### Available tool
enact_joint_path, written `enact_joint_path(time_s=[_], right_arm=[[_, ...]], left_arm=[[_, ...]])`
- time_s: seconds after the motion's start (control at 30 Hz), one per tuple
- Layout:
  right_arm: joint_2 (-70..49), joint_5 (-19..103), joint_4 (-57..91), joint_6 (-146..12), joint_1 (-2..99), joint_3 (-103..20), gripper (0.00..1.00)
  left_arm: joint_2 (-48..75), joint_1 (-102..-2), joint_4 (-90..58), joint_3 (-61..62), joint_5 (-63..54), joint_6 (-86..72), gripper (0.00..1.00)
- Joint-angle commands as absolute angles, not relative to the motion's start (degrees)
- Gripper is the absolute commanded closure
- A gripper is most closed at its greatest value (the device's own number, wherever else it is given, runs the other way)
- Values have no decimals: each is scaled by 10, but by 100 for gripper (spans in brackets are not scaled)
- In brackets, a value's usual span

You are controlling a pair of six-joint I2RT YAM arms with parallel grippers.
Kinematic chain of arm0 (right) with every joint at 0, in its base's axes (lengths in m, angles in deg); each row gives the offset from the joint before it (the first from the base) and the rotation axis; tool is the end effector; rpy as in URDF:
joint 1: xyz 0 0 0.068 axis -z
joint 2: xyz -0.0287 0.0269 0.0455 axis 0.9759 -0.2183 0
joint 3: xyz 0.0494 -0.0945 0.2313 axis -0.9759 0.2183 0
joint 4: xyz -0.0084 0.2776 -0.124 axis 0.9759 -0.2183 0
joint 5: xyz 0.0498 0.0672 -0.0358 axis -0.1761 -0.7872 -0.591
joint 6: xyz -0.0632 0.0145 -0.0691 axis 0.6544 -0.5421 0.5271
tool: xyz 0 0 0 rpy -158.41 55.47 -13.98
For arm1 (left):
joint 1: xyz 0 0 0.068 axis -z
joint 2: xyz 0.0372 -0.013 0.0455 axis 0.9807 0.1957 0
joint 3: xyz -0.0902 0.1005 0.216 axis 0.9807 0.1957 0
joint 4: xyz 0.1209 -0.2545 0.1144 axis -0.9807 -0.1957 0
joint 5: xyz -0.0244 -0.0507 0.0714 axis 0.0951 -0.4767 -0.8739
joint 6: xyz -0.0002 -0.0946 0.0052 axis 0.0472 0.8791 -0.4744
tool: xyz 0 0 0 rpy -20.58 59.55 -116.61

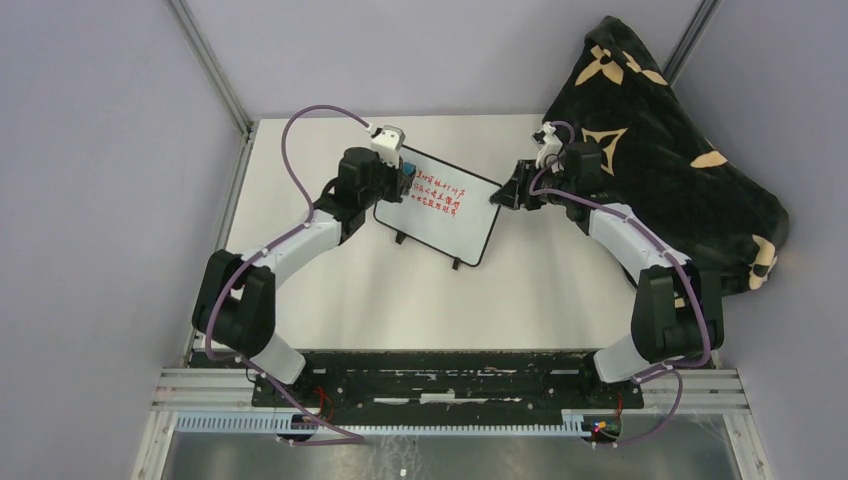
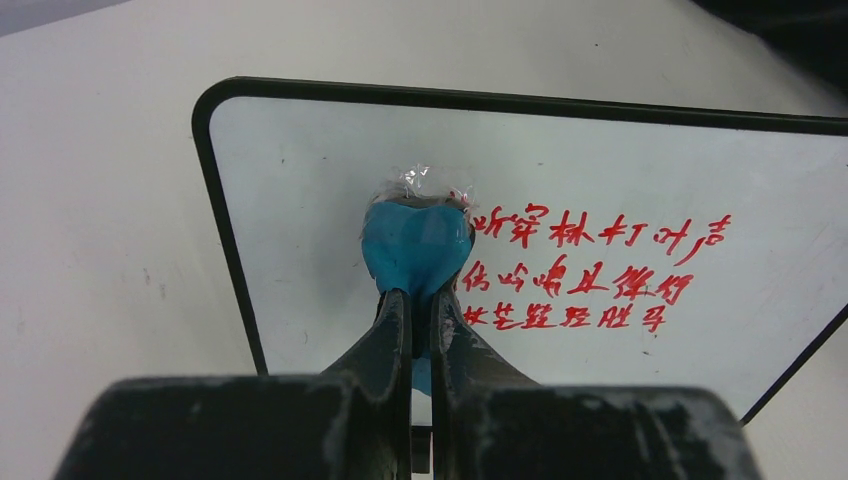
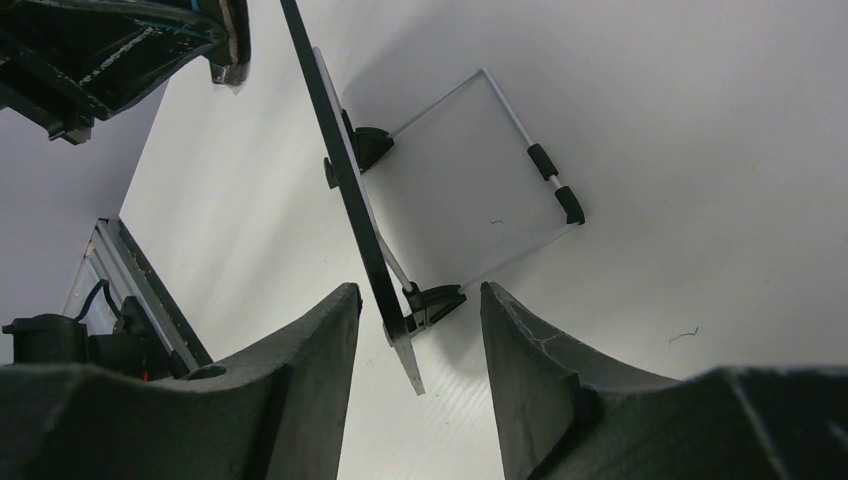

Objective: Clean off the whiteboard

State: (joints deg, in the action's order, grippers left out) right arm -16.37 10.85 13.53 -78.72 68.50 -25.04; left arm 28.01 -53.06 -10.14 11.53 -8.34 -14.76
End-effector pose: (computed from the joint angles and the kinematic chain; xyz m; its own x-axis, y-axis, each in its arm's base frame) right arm 0.3989 0.1161 0.2024 -0.6953 0.1441 -0.7041 -0.4452 0.6828 0.5793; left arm 0.4044 -0.2012 0.2170 -0.3494 0.0937 -0.9323 0.4723 0.8770 -0.0888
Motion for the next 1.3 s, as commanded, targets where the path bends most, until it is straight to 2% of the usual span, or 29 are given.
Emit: enact_joint_path(time_s=[0.0, 0.17, 0.27, 0.3, 0.37, 0.4, 0.83, 1.27], right_arm=[[-171, 76, 168, -776, 682, -282, 44], [-187, 57, 175, -776, 675, -292, 48], [-193, 62, 176, -774, 670, -295, 56], [-196, 63, 175, -774, 670, -297, 67], [-200, 69, 173, -774, 669, -303, 98], [-203, 69, 171, -773, 669, -305, 99], [-205, 76, 138, -733, 668, -305, 99], [-182, 116, 153, -700, 671, -228, 100]], left_arm=[[299, -524, -46, 90, -64, -118, 97], [317, -519, -34, 88, -61, -117, 97], [323, -516, -27, 86, -65, -117, 97], [325, -516, -23, 86, -68, -117, 97], [327, -514, -17, 85, -71, -115, 97], [330, -515, -16, 83, -72, -113, 97], [323, -513, 20, 103, -90, -120, 97], [337, -512, 50, 112, -63, -126, 97]])
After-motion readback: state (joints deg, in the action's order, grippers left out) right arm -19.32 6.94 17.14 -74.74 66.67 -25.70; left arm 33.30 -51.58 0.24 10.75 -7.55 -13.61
